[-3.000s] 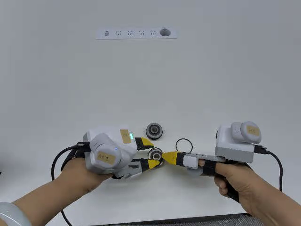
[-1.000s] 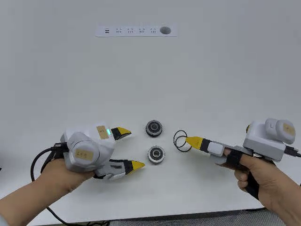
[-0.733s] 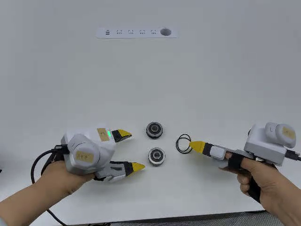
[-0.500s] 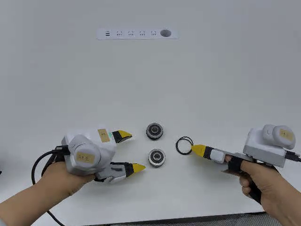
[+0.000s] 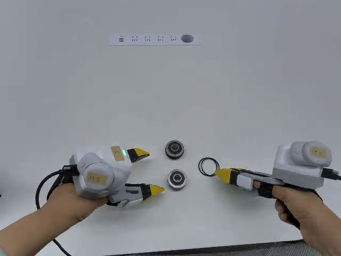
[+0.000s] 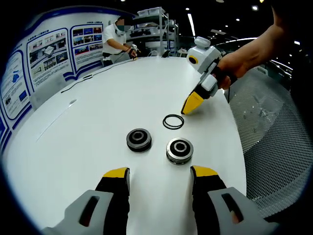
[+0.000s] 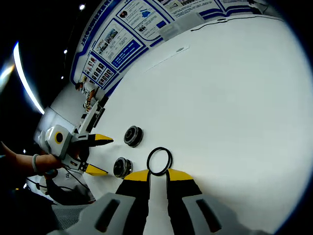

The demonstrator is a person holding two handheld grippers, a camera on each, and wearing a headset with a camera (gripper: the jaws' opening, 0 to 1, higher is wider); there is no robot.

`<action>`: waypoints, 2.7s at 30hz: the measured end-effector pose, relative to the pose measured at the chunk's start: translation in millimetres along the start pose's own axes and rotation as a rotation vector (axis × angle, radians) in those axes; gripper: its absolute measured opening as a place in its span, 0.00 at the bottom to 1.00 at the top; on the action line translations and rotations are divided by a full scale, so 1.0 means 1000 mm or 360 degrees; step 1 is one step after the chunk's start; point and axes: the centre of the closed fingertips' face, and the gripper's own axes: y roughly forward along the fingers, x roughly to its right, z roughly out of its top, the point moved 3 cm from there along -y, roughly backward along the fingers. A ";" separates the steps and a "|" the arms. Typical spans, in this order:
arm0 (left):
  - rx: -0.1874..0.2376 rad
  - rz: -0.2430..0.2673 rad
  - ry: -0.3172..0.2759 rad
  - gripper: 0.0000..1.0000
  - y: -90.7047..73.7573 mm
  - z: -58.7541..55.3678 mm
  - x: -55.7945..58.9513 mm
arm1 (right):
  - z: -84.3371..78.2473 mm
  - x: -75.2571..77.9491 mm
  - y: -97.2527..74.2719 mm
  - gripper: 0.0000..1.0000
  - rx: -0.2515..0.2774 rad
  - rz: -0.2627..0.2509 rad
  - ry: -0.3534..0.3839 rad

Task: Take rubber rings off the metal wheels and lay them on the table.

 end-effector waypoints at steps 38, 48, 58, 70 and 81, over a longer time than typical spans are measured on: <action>0.0065 0.0119 -0.0050 0.33 0.013 0.029 -0.034 | 0.017 -0.016 0.015 0.22 0.0057 0.0069 -0.0185; 0.0052 0.0085 0.0000 0.29 0.026 0.040 -0.033 | 0.017 -0.017 0.018 0.22 0.0056 0.0080 -0.0181; 0.0019 0.0049 0.0041 0.27 0.037 0.043 -0.032 | 0.018 -0.018 0.019 0.22 0.0057 0.0087 -0.0176; -0.0023 0.0029 0.0042 0.21 0.046 0.040 -0.033 | 0.018 -0.018 0.020 0.21 0.0059 0.0094 -0.0165; -0.0043 0.0010 0.0038 0.16 0.051 0.039 -0.032 | 0.019 -0.018 0.021 0.21 0.0063 0.0102 -0.0154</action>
